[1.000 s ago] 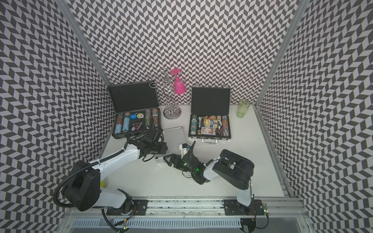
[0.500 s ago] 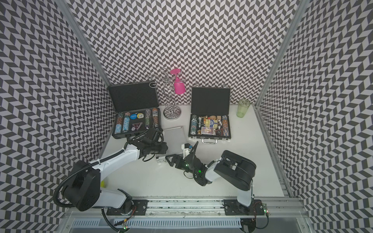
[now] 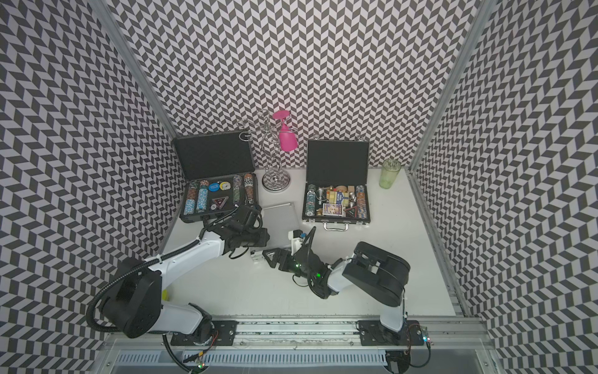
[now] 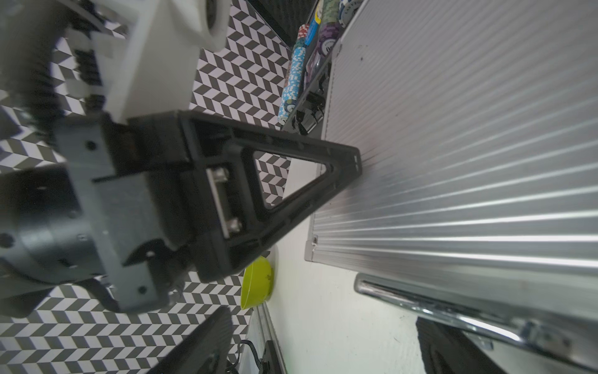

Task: Close the poker set cases
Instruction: Fasten the fastener on the poker set case.

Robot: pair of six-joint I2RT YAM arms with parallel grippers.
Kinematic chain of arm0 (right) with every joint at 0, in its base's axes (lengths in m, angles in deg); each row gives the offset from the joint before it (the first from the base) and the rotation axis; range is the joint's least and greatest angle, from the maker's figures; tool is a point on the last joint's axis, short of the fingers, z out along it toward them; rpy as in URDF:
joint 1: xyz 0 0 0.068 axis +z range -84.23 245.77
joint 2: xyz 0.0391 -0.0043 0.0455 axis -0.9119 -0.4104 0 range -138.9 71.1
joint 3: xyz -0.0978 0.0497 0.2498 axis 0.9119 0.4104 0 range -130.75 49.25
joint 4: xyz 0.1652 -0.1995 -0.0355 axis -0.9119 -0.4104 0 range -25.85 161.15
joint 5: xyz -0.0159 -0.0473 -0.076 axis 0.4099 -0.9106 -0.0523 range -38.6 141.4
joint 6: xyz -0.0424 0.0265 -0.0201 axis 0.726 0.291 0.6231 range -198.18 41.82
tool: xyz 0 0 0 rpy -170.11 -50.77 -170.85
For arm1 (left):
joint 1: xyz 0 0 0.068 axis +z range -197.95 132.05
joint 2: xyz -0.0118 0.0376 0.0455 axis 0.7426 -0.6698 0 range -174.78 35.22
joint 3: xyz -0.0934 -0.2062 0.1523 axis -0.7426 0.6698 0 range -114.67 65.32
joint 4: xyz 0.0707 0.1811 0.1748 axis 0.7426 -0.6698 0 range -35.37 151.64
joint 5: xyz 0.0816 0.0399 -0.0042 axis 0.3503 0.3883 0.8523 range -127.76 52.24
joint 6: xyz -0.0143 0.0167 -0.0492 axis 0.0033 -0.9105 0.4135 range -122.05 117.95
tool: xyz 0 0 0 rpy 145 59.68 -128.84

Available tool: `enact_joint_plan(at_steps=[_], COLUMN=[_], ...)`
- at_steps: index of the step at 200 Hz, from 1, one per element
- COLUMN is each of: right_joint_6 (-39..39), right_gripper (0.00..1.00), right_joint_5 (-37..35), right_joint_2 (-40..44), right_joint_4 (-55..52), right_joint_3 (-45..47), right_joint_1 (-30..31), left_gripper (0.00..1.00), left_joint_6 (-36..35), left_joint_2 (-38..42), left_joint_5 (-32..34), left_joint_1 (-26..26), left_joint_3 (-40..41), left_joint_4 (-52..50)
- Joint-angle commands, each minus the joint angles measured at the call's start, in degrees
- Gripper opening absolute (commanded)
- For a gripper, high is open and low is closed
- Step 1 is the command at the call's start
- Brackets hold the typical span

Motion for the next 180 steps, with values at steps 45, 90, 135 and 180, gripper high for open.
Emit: enact_joint_plan(at_steps=[45,90,135,180], right_joint_6=[0.6,-0.7,-1.9,-1.9], right_gripper=[0.9,0.9,0.89,0.89], right_joint_5=[-4.2,-3.7,-2.8,-2.4], right_joint_2=[0.6,1.5,0.8,0.8], right_joint_4=[5.3,1.8,3.3,2.6], right_joint_3=[-1.8,0.7,2.8,3.1], right_joint_1=[-0.8,-0.8,-0.8,-0.7], left_gripper=[0.3,0.3,0.3,0.3], left_joint_6=[0.0,0.3,0.7,0.9], left_joint_2=[-1.8,-1.8,-1.8,-2.0], left_joint_5=[-2.6,-2.5,-2.3,-2.2], left_joint_1=[-0.3,-0.1,-0.2,-0.2], left_joint_3=[1.7,1.4,1.2,1.1], left_joint_4=[-5.0,-5.0,-5.0,-5.1])
